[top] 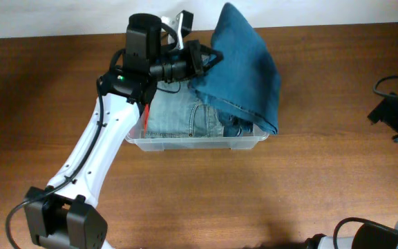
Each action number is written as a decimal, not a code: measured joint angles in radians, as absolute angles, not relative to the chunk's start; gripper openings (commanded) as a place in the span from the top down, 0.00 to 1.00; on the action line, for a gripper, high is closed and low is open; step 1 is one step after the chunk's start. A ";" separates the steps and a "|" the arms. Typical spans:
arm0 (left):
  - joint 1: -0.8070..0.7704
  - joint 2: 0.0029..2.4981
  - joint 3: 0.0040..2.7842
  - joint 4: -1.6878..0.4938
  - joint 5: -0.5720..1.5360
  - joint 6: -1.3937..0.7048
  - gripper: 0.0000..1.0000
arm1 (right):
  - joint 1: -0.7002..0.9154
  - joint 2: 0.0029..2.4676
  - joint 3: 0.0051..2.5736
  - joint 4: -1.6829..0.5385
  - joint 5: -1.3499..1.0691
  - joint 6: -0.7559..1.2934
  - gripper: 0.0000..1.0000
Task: Pack container
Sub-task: 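Carry the denim right and drape it over the clear bin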
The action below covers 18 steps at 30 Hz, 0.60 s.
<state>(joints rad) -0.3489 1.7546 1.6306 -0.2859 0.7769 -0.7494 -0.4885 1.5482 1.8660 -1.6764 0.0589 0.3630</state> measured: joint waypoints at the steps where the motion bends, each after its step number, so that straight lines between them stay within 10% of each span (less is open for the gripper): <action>1: -0.349 1.755 1.631 -0.265 0.789 -0.759 1.00 | -0.488 1.548 1.866 -1.675 0.059 0.363 0.02; 18: -0.374 1.757 1.697 -0.194 0.887 -0.841 1.00 | -0.488 1.548 1.866 -1.676 0.059 0.363 0.01</action>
